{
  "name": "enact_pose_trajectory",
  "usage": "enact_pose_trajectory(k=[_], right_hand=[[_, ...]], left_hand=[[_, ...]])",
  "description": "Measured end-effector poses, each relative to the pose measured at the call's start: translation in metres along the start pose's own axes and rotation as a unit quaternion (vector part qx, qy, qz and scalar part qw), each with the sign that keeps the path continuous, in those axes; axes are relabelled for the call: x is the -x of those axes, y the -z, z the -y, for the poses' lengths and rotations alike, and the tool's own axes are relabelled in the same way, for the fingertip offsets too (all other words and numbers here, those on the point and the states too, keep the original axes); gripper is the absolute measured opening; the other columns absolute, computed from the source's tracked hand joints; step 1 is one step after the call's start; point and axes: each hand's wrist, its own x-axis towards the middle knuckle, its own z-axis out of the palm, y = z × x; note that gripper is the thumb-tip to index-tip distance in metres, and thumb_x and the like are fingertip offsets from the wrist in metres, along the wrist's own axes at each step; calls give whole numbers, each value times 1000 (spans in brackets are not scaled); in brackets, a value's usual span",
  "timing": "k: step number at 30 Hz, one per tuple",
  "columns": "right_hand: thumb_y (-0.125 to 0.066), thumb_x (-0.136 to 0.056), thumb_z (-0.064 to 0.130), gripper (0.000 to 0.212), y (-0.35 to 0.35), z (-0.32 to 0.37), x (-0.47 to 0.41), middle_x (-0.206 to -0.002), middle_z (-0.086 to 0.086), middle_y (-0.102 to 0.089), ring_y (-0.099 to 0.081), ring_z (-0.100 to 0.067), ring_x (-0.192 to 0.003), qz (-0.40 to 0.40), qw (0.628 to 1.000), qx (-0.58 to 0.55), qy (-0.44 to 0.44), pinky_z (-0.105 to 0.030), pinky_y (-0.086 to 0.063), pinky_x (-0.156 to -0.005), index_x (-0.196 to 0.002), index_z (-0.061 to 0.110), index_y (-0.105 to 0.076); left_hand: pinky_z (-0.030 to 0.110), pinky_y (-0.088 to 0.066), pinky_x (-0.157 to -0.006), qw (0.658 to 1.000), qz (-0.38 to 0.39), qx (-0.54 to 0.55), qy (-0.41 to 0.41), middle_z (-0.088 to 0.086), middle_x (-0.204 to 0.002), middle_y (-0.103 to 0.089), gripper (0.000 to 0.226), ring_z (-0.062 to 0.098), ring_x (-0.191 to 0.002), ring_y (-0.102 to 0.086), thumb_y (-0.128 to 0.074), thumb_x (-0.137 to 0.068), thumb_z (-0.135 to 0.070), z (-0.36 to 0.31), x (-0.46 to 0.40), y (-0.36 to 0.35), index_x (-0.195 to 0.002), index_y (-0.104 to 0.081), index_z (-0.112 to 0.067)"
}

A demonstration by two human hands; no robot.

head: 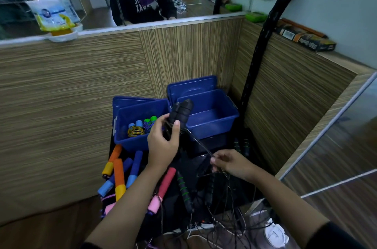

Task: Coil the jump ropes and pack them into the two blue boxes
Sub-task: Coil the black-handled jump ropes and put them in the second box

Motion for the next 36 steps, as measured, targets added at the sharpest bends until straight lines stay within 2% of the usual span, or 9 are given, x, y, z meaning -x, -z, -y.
enact_pose_trajectory(k=[5, 11, 15, 18, 23, 26, 29, 32, 36], right_hand=[[-63, -86, 14, 11, 2, -16, -2, -77, 6, -52, -51, -9, -76, 0, 1000, 21, 20, -25, -44, -79, -83, 24, -60], [-69, -82, 11, 34, -3, -54, 2, -100, 7, -57, -57, -16, -94, -6, 985, 171, -35, -28, -47, -89, -105, 30, -55], [-67, -85, 12, 26, -4, -74, 8, -104, 4, -57, -55, -14, -97, -23, 972, 227, -62, -18, -41, -84, -107, 21, -56], [-65, -86, 13, 25, -9, -80, 12, -102, 5, -51, -53, -16, -97, -43, 959, 276, -57, -23, -41, -86, -110, 13, -58], [-50, -85, 9, 8, -32, -68, 11, -93, -4, -53, -51, -21, -90, -73, 914, 378, 129, -28, -40, -75, -91, 8, -56], [-56, -83, 18, 26, -47, -70, -2, -110, -4, -57, -51, -21, -104, -23, 865, 462, 193, -32, -43, -84, -108, 13, -57], [-53, -90, 32, 44, -57, -69, -13, -131, -4, -51, -41, -22, -125, 38, 821, 561, 97, -40, -31, -100, -131, 16, -48], [-42, -98, 27, 29, -60, -64, -21, -122, -8, -54, -46, -26, -119, 41, 798, 598, 62, -39, -27, -97, -122, 16, -54], [-38, -93, 25, 28, -44, -70, -22, -105, 0, -62, -56, -20, -102, 13, 837, 542, 74, -35, -30, -87, -100, 23, -65]], left_hand=[[44, -52, -87, 999, 3, 21, 41, -7, -107, -65, 53, 12, -100, -62, -48, -85, -60, 3, -1, 0, -117, -59, -19], [14, -44, -79, 994, 101, -15, -26, -18, -100, -61, 49, -8, -94, -56, -48, -84, -56, -8, 2, -7, -114, -59, -18], [21, -47, -82, 993, 114, -23, 2, -7, -103, -65, 38, 6, -96, -61, -53, -87, -50, 5, 6, -16, -111, -58, -21], [26, -48, -84, 991, 126, -27, 24, -5, -105, -65, 40, 10, -97, -61, -52, -87, -48, 12, 6, -23, -113, -59, -18], [22, -45, -82, 989, 136, -38, 38, -2, -104, -65, 46, 12, -96, -60, -51, -86, -49, 17, 1, -35, -115, -58, -14], [24, -44, -81, 987, 147, -42, 51, -3, -102, -63, 44, 12, -95, -58, -51, -86, -49, 21, -3, -40, -114, -58, -15], [25, -42, -82, 984, 156, -49, 72, -3, -103, -61, 39, 13, -98, -57, -56, -90, -45, 29, -7, -44, -114, -57, -14], [25, -41, -79, 981, 157, -61, 93, -1, -100, -61, 27, 16, -96, -58, -57, -93, -39, 40, -11, -47, -110, -56, -18], [27, -41, -79, 973, 187, -97, 92, 4, -106, -61, 31, 20, -99, -58, -56, -93, -40, 62, -14, -47, -113, -53, -17]])
